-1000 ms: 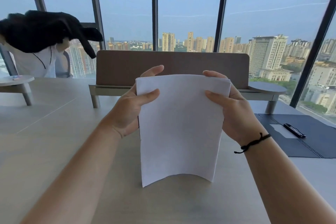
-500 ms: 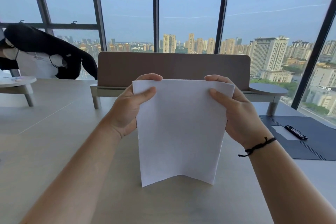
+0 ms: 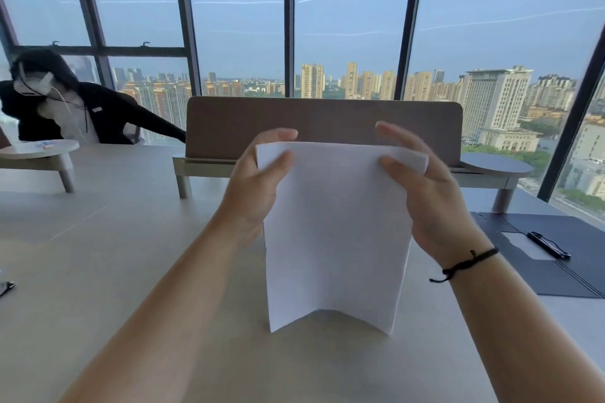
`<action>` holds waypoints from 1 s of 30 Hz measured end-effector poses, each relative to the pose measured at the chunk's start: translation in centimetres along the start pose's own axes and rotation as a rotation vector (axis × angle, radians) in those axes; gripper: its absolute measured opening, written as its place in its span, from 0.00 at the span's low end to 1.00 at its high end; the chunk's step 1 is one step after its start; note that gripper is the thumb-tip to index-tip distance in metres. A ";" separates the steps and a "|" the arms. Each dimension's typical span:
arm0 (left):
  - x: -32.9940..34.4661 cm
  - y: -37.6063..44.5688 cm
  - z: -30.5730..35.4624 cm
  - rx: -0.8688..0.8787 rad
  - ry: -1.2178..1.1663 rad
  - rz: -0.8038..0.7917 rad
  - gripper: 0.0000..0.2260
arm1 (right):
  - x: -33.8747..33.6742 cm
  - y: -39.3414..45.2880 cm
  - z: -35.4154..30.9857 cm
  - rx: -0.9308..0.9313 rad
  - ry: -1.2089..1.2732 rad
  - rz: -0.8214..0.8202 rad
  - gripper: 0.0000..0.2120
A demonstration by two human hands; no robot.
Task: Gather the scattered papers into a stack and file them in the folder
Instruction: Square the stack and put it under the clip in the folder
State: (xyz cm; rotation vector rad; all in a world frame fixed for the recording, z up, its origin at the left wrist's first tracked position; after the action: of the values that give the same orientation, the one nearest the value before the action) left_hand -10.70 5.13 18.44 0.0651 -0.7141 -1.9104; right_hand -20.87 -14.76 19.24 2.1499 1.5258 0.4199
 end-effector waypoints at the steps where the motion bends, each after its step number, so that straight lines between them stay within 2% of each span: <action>1: -0.7 -0.6 -1.9 -0.050 0.040 0.015 0.06 | -0.1 -0.8 2.1 0.077 0.015 0.030 0.12; 3: -2.1 -2.2 -5.7 -0.136 0.155 0.031 0.05 | -0.2 -2.9 6.2 0.240 0.020 0.087 0.09; 6: -3.4 -5.0 -10.2 -0.254 0.193 0.012 0.04 | -0.1 -5.2 9.9 0.345 -0.034 0.099 0.08; 9: -4.0 -5.9 -11.6 -0.293 0.164 0.035 0.04 | -0.3 -5.2 10.3 0.345 -0.076 0.106 0.08; 14: -3.7 -3.4 -8.7 -0.186 0.175 0.032 0.04 | -1.0 -3.0 8.2 0.222 -0.072 0.127 0.08; 16: -4.3 -3.6 -9.8 -0.220 0.212 0.019 0.05 | -0.8 -3.5 9.8 0.266 -0.075 0.106 0.08; 19: -6.2 -6.2 -14.5 -0.370 0.292 0.018 0.06 | 0.2 -6.4 14.7 0.410 -0.158 0.046 0.09; 21: -6.5 -7.9 -16.6 -0.425 0.348 -0.046 0.06 | 0.3 -8.2 17.6 0.461 -0.215 0.035 0.08; 27: -6.6 -7.9 -17.0 -0.401 0.425 -0.097 0.12 | 0.1 -8.9 19.8 0.506 -0.251 -0.004 0.09; 30: -6.7 -7.9 -17.3 -0.384 0.453 -0.095 0.09 | 0.2 -9.0 19.8 0.500 -0.256 -0.017 0.09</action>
State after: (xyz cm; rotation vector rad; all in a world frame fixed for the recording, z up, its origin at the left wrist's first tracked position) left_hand -7.99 5.26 -1.54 0.2838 -0.0376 -1.9942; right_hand -18.07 -16.04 -2.33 2.4331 1.6193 -0.2695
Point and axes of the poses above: each hand's wrist, its own y-axis towards the middle knuckle, its own x-axis out of the palm, z = x × y, the point moved 9 cm from there along y, towards the middle knuckle, and after that the axes turned 9 degrees about -y, right-handed, at the moved point
